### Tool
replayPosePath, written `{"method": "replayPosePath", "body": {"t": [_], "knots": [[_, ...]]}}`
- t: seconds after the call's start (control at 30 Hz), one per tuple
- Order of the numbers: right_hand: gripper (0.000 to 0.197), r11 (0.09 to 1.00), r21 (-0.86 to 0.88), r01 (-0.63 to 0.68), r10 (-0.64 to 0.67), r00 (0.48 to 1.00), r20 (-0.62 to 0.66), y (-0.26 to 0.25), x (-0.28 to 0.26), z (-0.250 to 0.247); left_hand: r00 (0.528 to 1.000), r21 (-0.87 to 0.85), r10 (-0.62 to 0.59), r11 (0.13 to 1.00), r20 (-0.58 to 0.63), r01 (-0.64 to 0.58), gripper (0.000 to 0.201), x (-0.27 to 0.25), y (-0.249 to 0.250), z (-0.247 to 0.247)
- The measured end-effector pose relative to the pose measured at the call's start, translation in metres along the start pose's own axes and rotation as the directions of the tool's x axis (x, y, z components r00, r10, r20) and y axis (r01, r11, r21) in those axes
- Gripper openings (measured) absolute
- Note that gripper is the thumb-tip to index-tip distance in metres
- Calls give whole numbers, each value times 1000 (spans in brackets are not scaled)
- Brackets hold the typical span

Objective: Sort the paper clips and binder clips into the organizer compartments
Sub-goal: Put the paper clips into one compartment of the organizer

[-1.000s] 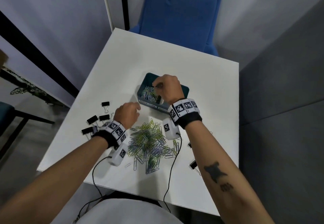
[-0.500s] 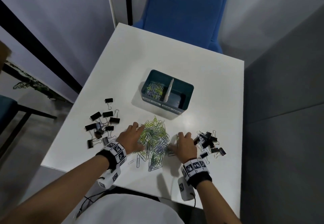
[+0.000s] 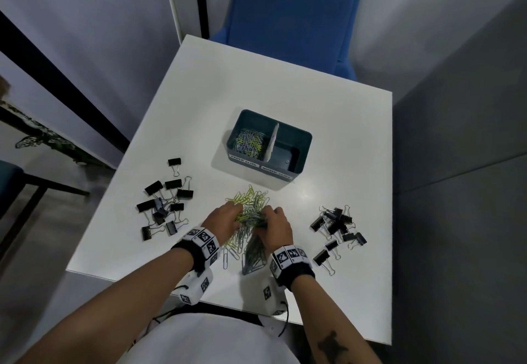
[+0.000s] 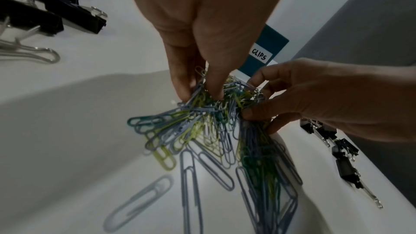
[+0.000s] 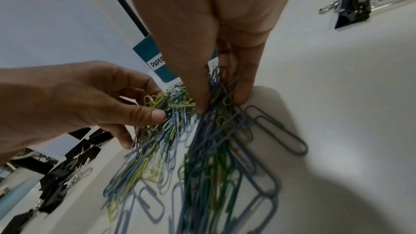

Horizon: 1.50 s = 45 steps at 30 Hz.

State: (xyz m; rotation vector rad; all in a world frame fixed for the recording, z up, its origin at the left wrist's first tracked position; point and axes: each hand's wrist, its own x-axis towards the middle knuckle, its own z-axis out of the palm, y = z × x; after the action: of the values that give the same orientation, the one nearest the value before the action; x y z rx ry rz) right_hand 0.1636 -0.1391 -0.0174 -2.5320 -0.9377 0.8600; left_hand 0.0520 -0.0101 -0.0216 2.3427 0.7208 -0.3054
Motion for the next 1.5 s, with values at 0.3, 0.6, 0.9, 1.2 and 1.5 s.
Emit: {"method": "replayPosePath", "body": {"t": [0.3, 0.6, 0.9, 1.2, 1.5], "knots": [[8, 989, 145, 9, 0, 998, -64, 14, -1, -21, 986, -131, 54, 989, -157, -75, 18, -5, 5, -29], [10, 968, 196, 154, -116, 975, -190, 3, -14, -57, 914, -173, 181, 951, -363, -257, 16, 17, 55, -124], [10, 937, 205, 283, -211, 926, -312, -50, 7, -123, 912, -115, 46, 988, -407, -101, 47, 64, 59, -157], [23, 946, 131, 297, -227, 893, -389, -121, 83, -169, 980, -24, -63, 998, -189, 59, 33, 18, 10, -74], [21, 978, 107, 178, -137, 939, -316, -60, 34, -110, 994, 113, -99, 989, 44, 94, 72, 18, -9, -32]]}}
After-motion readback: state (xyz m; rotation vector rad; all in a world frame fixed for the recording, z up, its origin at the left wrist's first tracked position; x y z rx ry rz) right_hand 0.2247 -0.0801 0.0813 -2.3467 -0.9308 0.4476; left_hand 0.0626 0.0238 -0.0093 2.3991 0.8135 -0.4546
